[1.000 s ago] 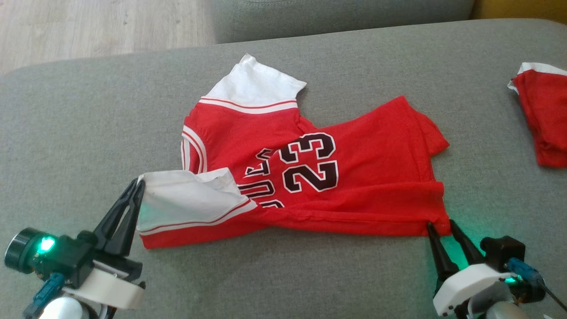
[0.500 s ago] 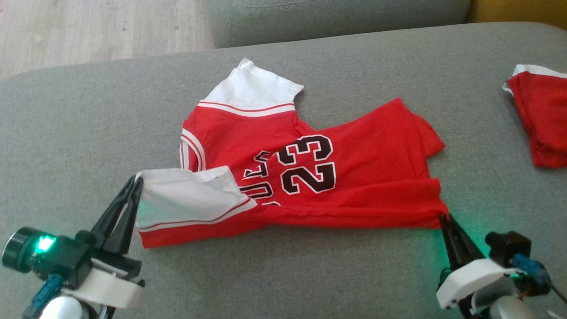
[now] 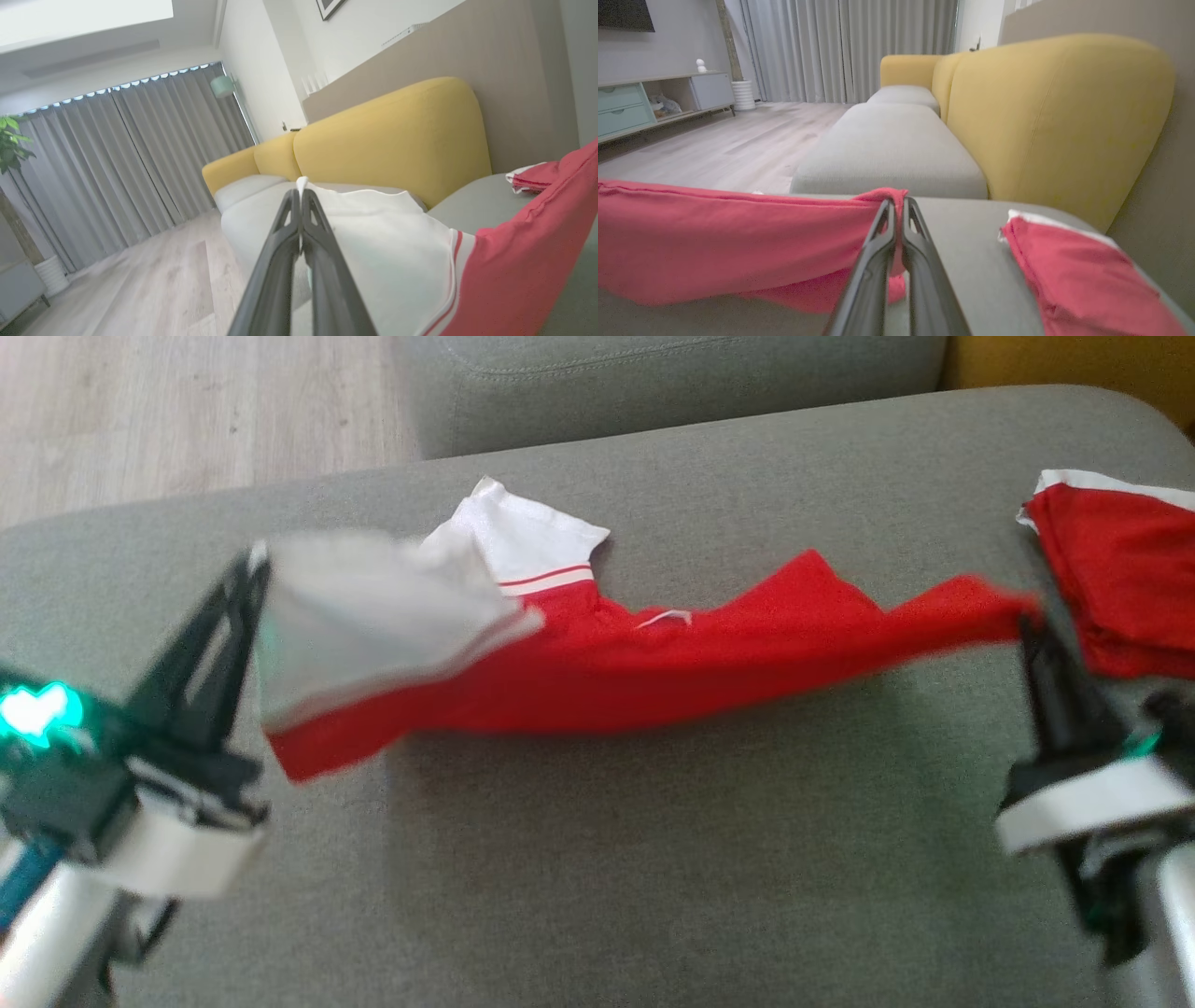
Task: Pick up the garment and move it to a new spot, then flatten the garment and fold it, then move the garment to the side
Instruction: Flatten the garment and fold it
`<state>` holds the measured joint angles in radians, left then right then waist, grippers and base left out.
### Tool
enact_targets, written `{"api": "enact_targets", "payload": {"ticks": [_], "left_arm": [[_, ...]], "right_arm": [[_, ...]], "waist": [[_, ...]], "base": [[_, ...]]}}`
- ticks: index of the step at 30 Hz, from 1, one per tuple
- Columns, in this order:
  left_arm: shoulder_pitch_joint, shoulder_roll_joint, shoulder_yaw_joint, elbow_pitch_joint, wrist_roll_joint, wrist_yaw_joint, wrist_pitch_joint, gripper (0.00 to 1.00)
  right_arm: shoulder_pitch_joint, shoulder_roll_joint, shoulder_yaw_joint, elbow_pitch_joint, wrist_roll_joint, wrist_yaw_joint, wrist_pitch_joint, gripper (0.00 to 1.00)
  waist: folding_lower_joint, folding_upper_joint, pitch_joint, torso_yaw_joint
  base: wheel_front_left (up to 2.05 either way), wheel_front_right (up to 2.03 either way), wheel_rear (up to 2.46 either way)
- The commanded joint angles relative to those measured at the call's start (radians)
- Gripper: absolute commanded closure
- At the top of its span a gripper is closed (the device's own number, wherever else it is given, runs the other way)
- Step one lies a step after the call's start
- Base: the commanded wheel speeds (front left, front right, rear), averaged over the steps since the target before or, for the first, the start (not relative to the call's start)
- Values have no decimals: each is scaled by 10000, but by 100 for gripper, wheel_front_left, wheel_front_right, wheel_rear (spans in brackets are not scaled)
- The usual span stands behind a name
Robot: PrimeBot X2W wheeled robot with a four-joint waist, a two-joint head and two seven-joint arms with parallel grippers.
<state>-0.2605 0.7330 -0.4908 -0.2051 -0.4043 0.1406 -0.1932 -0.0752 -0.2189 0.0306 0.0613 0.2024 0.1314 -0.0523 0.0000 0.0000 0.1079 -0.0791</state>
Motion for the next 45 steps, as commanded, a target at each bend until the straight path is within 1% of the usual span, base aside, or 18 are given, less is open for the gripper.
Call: {"api": "enact_targets", "payload": {"ticks": [1, 5, 10, 14, 17, 22, 25, 29, 32, 36, 39, 42, 44, 45], "left_arm": [[-953, 550, 630, -338, 115, -88, 49, 100], [-2123, 719, 778, -512, 325, -396, 231, 100], [-3675, 915, 1006, -596, 520, -794, 487, 100], [-5005, 1012, 1049, -519, 802, -1162, 679, 100], [-5956, 879, 978, -288, 867, -1442, 875, 100], [-7391, 362, 747, 677, 701, -1916, 1132, 100], [-8196, 0, 490, 1541, 653, -2163, 1229, 100], [-9470, -435, -76, 2732, 882, -2458, 1280, 100], [-10595, -737, -461, 3742, 1168, -2574, 1188, 100], [-12204, -1223, -779, 5528, 1566, -2623, 1172, 100], [-13385, -1676, -739, 6614, 1948, -2339, 601, 100], [-14181, -2060, -751, 7318, 2128, -2238, -63, 100], [-14371, -2197, -802, 7628, 2167, -2263, -327, 100], [-14371, -2197, -802, 7628, 2167, -2263, -327, 100]], "right_arm": [[-599, -393, 27, -735, 4, -7, 144, 100], [-1369, -895, -140, -1835, 193, -7, 708, 100], [-2584, -1659, -309, -2548, 528, -7, 1369, 100], [-3725, -2219, -338, -2695, 637, -7, 1759, 100], [-4628, -2545, -247, -2452, 820, -7, 1996, 100], [-6099, -2937, 54, -1435, 1071, -7, 2166, 100], [-6974, -3003, 414, -562, 1218, -7, 2156, 100], [-8195, -3056, 1104, 547, 1262, -7, 2081, 100], [-9236, -2956, 1632, 1402, 1216, -7, 1843, 100], [-10775, -2789, 1938, 2660, 868, -7, 1292, 100], [-11895, -2602, 1891, 3460, 473, -7, 590, 100], [-12702, -2510, 1792, 4086, 56, -7, -103, 100], [-12895, -2432, 1745, 4487, -139, -7, -505, 100], [-12895, -2432, 1745, 4487, -139, -7, -505, 100]], "waist": [[0, 0, -46, -35], [0, 0, -152, -120], [0, 0, -282, -191], [0, 0, -337, -216], [0, 0, -292, -184], [0, 0, 131, -53], [0, 0, 578, 35], [0, 0, 1462, 176], [0, 0, 2152, 229], [0, 0, 2904, 339], [0, 0, 3264, 392], [0, 0, 3481, 475], [0, 0, 3512, 533], [0, 0, 3512, 533]], "base": [[0, 0, 0], [0, 0, 0], [0, 0, 0], [0, 0, 0], [0, 0, 0], [0, 0, 0], [0, 0, 0], [0, 0, 0], [0, 0, 0], [0, 0, 0], [0, 0, 0], [0, 0, 0], [0, 0, 0], [0, 0, 0]]}}
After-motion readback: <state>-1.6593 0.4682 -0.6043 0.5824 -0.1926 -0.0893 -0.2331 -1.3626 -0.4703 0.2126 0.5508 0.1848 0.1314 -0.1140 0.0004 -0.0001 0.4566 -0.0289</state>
